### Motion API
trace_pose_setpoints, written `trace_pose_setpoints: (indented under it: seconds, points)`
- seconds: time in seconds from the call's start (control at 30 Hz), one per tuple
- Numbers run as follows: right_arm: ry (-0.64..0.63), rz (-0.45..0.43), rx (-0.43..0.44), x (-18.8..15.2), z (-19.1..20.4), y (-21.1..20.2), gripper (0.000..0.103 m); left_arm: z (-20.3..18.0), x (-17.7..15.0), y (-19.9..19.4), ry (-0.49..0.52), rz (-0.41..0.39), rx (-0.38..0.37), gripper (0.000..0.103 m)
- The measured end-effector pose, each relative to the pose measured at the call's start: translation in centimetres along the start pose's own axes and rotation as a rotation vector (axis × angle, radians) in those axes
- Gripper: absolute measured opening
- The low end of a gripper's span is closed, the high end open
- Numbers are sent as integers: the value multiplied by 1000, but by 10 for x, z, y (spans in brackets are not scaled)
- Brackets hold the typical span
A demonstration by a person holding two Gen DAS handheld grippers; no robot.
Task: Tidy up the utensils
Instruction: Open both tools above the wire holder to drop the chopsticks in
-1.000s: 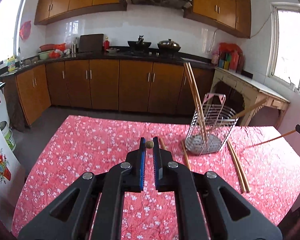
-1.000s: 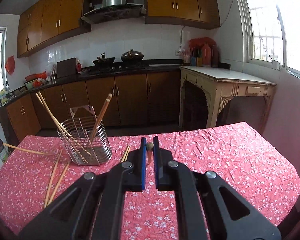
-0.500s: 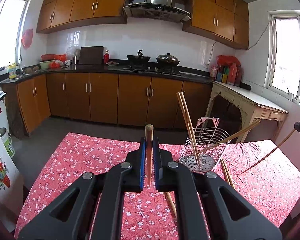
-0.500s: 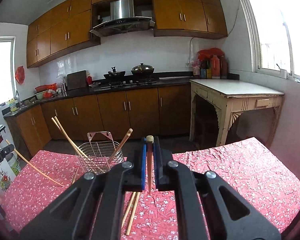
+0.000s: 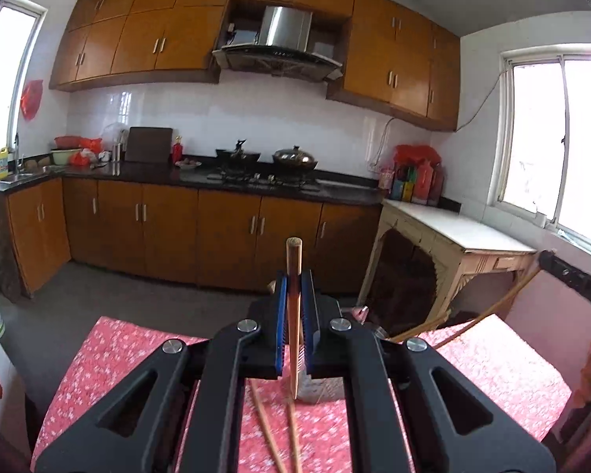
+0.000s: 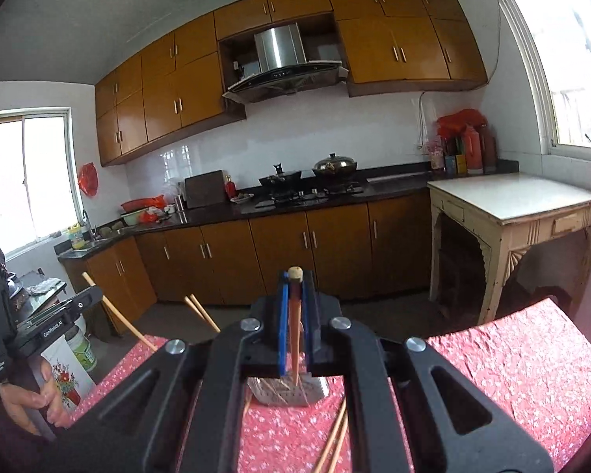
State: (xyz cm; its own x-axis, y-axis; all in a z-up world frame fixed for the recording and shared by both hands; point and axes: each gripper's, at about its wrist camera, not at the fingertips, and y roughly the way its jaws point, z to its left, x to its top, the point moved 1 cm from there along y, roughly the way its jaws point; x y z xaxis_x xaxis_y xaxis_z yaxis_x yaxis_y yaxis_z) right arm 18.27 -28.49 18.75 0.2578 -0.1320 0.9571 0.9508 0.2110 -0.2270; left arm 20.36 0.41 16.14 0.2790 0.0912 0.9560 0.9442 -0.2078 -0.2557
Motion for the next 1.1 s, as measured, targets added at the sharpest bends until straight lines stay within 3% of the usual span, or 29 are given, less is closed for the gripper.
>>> trace_pose_setpoints:
  seconds: [0.27, 0.5, 0.8, 0.87, 0.9, 0.93, 0.97, 1.0, 1.03, 1.1]
  points:
    - [-58, -21, -19, 25, 29, 48, 7, -29, 28, 31, -41, -70, 0, 7]
    - [-43, 79, -38, 17, 21, 108, 7, -43, 16, 86, -18, -23, 51, 7]
    - [30, 208, -14, -15, 0, 164, 8, -40, -8, 120, 7, 34, 75, 7]
    - [34, 217, -22, -20, -3, 168, 14, -36, -11, 120, -5, 46, 88, 7]
    - [31, 213, -32, -22, -5, 167, 21, -33, -11, 116, -11, 39, 90, 10]
    - [27, 204, -45, -25, -8, 165, 36, -30, -11, 114, -13, 35, 94, 21]
    - [23, 188, -62, -27, -11, 161, 39, -27, -10, 111, -15, 31, 104, 30]
    - [18, 177, -76, -28, -14, 157, 39, -22, -10, 104, -20, 20, 117, 50]
    - [17, 169, -92, -29, -19, 153, 39, -19, -8, 101, -23, 8, 120, 59]
    - [26, 152, -116, -30, -29, 142, 39, -13, -9, 90, -25, -5, 123, 61]
